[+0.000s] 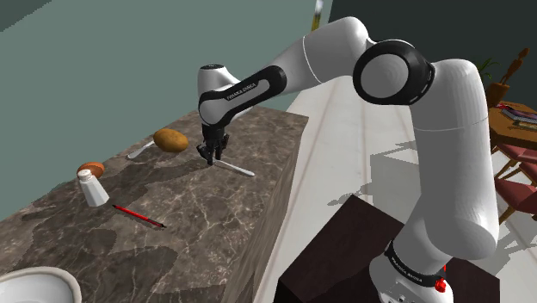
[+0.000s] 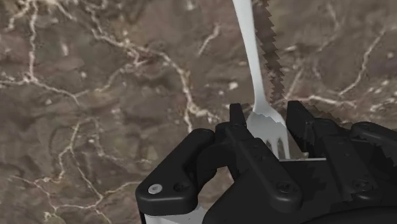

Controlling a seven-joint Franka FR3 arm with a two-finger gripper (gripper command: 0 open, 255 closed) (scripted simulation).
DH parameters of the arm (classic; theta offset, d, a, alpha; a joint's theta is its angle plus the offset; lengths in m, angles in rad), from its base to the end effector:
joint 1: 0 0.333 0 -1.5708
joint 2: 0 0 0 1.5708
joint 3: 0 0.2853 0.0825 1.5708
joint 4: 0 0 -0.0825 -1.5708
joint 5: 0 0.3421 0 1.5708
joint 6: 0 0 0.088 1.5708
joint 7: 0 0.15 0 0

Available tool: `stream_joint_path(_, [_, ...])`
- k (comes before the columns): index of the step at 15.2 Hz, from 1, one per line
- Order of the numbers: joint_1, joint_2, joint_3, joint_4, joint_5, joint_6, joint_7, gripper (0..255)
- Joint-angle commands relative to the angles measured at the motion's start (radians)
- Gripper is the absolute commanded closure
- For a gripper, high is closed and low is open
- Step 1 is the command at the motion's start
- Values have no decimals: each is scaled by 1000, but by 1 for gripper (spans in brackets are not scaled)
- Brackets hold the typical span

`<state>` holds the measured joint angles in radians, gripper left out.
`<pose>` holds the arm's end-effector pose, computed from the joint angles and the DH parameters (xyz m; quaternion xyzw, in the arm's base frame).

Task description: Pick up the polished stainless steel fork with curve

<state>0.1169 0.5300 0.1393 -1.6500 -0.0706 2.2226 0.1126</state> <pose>0.6200 0.1500 0.2659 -0.9963 -0.0821 -0.0226 0.0107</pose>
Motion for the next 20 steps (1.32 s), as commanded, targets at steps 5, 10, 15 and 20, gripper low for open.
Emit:
stream_joint_path(5, [0, -4, 1, 3, 1, -10, 0, 255])
stream_joint_path(10, [-1, -35, 4, 25, 6, -63, -3, 255])
stream_joint_path(15, [-3, -62, 7, 53, 11, -118, -5, 255])
stream_joint_path(20, [-3, -81, 8, 81, 14, -165, -7, 255])
